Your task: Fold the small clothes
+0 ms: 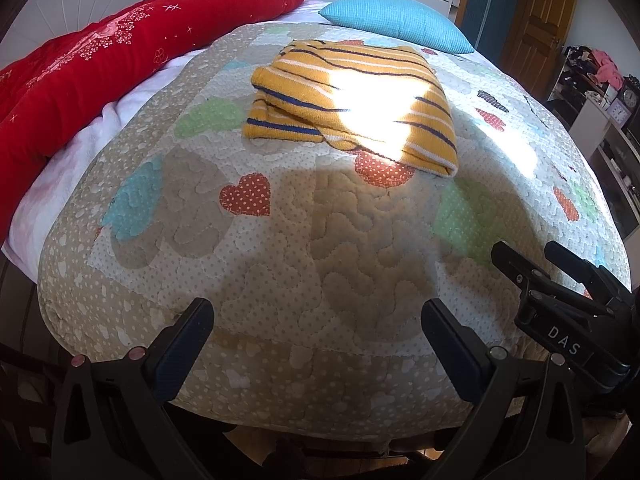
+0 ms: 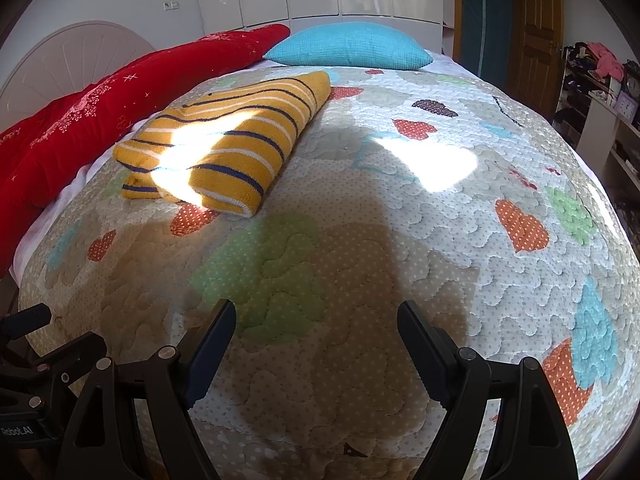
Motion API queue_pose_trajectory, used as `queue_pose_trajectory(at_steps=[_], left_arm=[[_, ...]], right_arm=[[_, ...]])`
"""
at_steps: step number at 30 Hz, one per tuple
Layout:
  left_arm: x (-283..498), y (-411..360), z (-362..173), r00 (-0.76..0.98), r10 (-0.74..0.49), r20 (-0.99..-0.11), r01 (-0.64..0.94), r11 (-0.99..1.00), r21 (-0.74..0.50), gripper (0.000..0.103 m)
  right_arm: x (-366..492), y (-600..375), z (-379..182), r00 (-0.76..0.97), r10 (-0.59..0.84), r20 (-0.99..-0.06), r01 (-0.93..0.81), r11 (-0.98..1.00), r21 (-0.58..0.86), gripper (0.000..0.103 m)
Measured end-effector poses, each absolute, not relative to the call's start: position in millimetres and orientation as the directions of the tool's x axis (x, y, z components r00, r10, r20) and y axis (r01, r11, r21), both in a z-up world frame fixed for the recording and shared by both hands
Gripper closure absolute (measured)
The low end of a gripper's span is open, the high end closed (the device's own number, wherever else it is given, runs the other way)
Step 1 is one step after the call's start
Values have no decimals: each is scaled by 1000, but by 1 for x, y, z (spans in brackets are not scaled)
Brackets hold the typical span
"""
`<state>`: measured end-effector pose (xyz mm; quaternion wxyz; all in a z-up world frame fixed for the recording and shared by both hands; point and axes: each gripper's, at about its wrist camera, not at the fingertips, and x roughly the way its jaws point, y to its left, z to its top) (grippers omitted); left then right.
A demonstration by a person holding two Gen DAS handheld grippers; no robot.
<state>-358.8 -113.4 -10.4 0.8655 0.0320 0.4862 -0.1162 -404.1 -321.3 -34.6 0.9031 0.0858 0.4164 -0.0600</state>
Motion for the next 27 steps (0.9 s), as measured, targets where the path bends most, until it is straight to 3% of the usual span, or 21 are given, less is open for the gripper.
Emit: queue_pose_trajectory(at_steps=[27], left_arm=[[-316,-115,-7,510,-188,-840,224,971,-81,0]], right_arm=[[-369,-322,-16,692,-163,-703,183,982,-48,14]])
